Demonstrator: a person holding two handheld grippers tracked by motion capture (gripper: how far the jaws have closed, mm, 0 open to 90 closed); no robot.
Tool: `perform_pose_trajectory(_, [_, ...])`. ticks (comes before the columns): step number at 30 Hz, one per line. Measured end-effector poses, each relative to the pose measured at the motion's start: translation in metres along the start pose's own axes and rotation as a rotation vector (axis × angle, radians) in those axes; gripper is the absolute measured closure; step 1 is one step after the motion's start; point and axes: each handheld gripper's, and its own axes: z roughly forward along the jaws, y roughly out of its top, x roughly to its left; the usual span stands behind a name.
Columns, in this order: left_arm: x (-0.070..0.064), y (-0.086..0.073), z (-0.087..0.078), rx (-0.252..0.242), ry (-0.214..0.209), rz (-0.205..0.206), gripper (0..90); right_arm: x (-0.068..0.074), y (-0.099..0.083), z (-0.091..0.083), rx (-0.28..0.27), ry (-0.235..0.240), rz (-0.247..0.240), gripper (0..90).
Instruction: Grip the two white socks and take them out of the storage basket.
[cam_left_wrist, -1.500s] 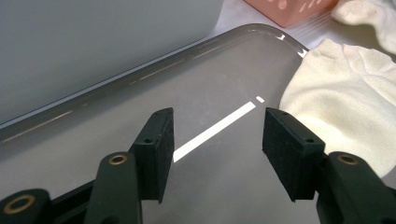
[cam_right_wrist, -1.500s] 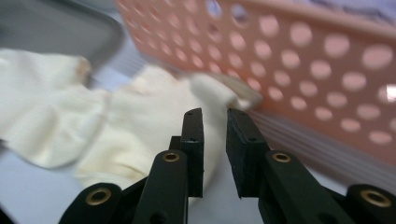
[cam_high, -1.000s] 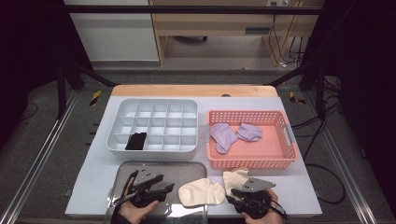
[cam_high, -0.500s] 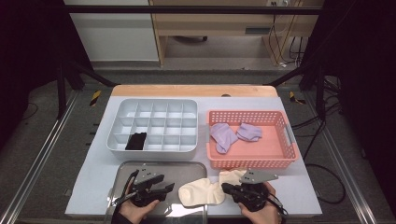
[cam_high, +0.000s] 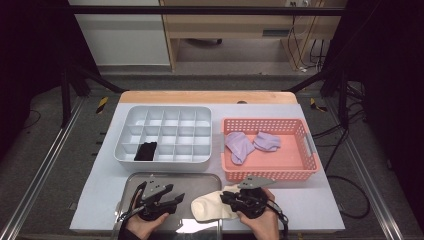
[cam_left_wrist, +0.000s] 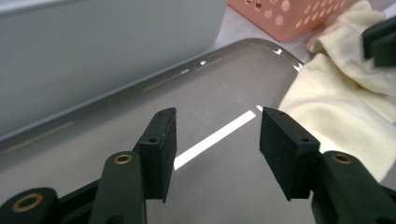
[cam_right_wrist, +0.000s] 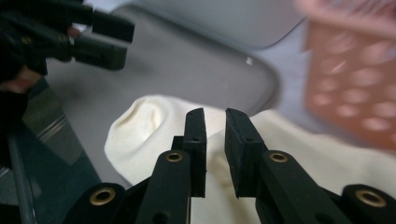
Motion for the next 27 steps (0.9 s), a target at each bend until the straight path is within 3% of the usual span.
perform_pose_trajectory(1, [0.000,0.001,-0.001,-0.008,0.006,0.003,46.8,-0.008,0.003,-0.016,-0.044,-0.042,-0.007,78.2])
perform_pose_trajectory(3, [0.000,0.001,-0.001,-0.010,0.002,0.001,47.3,-0.016,0.003,-0.027,-0.059,-0.120,-0.037,77.7])
perform_pose_trajectory(4, [0.001,0.002,-0.001,-0.014,-0.029,-0.013,47.3,-0.022,0.002,-0.032,-0.062,-0.158,-0.050,77.5])
perform_pose_trajectory(8, [0.001,0.002,0.000,-0.024,-0.028,-0.007,44.5,-0.042,-0.004,-0.037,-0.066,-0.203,-0.042,72.4])
perform_pose_trajectory(13, [0.000,0.000,0.002,-0.018,-0.034,-0.002,44.4,-0.054,-0.012,-0.023,0.027,-0.206,-0.039,66.1])
perform_pose_trajectory(17, [0.000,0.000,0.003,-0.013,-0.048,0.003,43.5,-0.057,-0.019,-0.015,0.091,-0.222,-0.036,78.8])
perform_pose_trajectory(19, [0.000,0.000,0.003,-0.004,-0.052,-0.005,44.3,-0.057,-0.021,-0.014,0.104,-0.213,-0.021,85.8])
perform_pose_trajectory(23, [0.000,-0.001,0.004,0.000,-0.055,-0.009,44.3,-0.055,-0.019,-0.020,0.102,-0.204,-0.007,87.3])
perform_pose_trajectory(27, [0.001,-0.002,0.004,0.013,-0.055,-0.026,43.6,-0.049,-0.021,-0.042,0.062,-0.211,-0.008,87.1])
